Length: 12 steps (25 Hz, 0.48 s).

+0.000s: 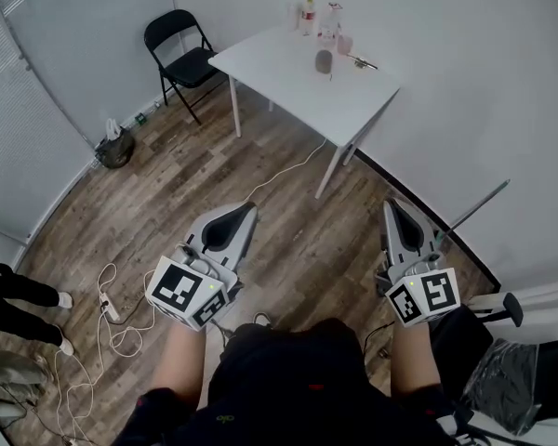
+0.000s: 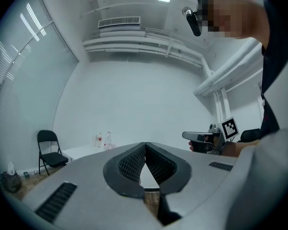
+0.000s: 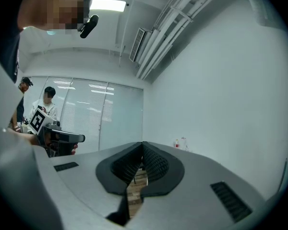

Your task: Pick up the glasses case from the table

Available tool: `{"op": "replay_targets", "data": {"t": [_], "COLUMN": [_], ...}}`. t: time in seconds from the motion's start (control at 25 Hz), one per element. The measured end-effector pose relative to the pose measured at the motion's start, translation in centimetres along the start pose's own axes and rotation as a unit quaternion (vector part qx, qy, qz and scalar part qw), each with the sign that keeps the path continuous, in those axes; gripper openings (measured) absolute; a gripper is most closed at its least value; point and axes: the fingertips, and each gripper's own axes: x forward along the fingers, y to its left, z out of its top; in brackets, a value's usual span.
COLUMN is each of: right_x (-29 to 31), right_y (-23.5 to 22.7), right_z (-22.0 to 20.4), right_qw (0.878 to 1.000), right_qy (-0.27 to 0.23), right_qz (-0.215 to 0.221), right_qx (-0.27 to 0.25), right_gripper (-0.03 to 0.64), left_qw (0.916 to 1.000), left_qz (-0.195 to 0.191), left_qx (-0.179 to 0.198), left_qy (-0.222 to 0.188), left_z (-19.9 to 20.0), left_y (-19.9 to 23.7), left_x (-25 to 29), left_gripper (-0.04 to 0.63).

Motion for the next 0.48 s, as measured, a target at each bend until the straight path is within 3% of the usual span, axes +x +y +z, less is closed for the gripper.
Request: {"op": "replay_targets", "data": {"t": [0.24, 0.48], "right_x": [2.6, 5.8], "right_y": [1.8, 0.2], "right_z": [-0.8, -2.0], "right_qw": [1.000, 1.000], "right_qy": [0.017, 0.024], "right_qz": [-0.002, 0.000], "right_qx": [-0.009, -0.004], "right_gripper": [0.020, 0.020], "left_qw": [1.0000, 0.9999], "left_qz": [-0.006, -0.003], "left_qx": [-0.001, 0.002], "left_qy": [0.005, 0.012], "left_z": [-0.7, -1.4], "left_y": [3.4, 5.6], "left_x": [-0.2, 2.2], "left_gripper": [0.023, 0.023]}}
